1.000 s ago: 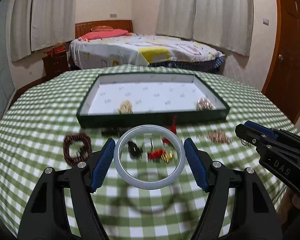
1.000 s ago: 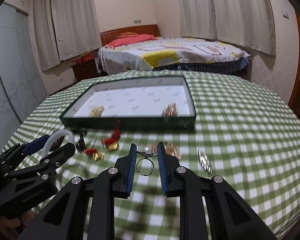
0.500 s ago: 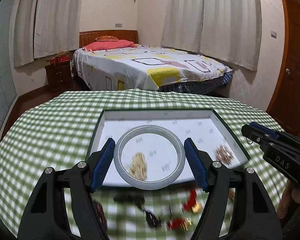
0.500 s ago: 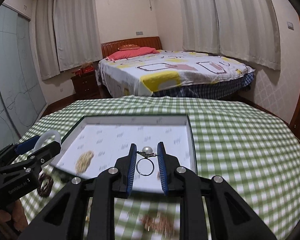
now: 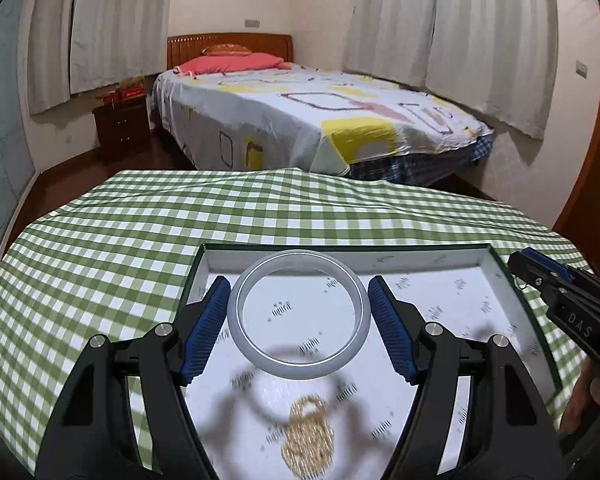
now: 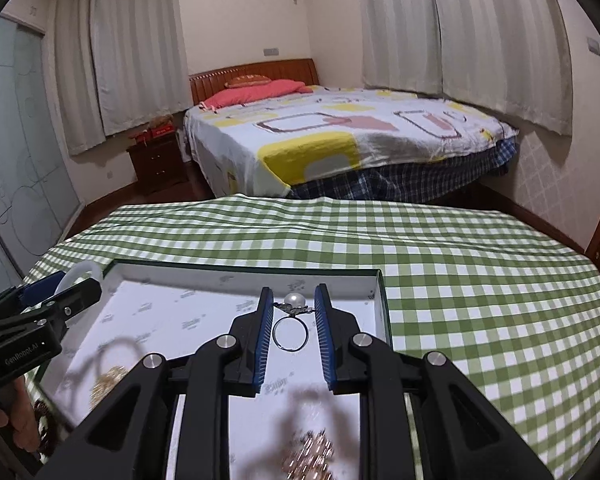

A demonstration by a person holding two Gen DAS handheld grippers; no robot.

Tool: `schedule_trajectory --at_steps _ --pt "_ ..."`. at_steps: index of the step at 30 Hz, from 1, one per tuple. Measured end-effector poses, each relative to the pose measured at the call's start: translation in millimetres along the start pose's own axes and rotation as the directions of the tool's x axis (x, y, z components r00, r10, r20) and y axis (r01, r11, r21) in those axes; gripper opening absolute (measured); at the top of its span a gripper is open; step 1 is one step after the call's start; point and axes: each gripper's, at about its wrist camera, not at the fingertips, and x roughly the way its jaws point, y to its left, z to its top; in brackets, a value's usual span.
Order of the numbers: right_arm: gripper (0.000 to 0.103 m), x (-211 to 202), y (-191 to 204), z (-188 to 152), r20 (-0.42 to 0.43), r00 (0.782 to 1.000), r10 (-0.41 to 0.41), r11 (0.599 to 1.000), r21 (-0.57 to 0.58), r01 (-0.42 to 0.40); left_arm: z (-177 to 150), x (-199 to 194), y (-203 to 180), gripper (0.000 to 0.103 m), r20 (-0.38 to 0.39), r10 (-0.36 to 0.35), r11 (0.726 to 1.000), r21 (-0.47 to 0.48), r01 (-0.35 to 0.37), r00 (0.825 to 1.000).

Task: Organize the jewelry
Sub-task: 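Lower the bangle and ring into the green box and open both tools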

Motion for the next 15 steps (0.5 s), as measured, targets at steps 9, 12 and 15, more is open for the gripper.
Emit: schedule_trajectory --at_steps 9,12,15 --pt "0.022 38 -5 7 -0.115 0.993 0.006 1.000 0.002 -0.006 11 49 0 0.069 -0.122 0.000 1.000 0.002 0.000 0.993" --pt "0.022 50 -7 10 -0.175 0.985 0.008 1.000 -0.002 -0.008 10 64 1 0.069 -0.184 -0.001 1.000 -0.006 0.000 0.983" --pt "0.022 60 -10 9 -0.221 0.975 0.008 1.000 0.003 -0.008 8 75 4 0.069 -0.227 0.001 1.000 -0.020 -0.005 0.974"
